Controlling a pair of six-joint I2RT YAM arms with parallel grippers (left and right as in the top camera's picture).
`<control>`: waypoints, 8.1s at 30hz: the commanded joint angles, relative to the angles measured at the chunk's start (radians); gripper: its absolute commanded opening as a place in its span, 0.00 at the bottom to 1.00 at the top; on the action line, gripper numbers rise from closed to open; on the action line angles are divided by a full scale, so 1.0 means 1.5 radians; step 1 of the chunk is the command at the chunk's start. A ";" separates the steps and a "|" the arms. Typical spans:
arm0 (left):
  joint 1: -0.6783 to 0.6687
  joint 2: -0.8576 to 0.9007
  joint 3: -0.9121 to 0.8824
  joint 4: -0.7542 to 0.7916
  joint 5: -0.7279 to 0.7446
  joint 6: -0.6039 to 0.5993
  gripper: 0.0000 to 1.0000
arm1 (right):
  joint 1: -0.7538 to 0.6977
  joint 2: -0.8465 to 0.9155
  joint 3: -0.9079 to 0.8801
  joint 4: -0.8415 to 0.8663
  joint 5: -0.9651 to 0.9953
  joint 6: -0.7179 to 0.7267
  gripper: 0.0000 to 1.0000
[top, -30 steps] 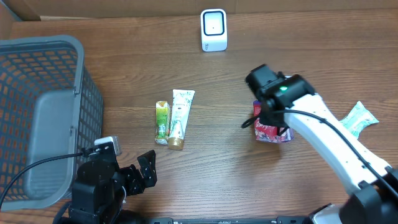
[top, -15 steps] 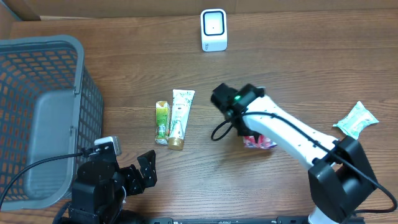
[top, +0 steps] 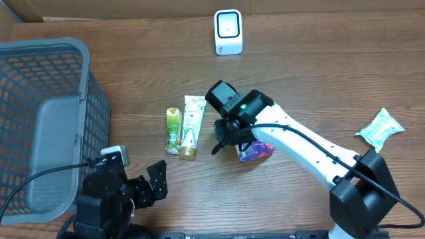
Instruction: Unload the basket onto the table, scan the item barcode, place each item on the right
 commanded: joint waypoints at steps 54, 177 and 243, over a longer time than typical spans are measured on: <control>0.000 -0.004 -0.002 0.001 -0.009 0.001 1.00 | -0.301 0.051 -0.212 0.155 -0.398 -0.379 0.91; 0.000 -0.004 -0.002 0.001 -0.009 0.001 1.00 | -0.126 0.481 0.594 0.493 0.610 -0.933 0.04; 0.000 -0.004 -0.002 0.001 -0.009 0.001 0.99 | -0.766 0.001 0.204 -0.145 -0.213 -0.066 0.80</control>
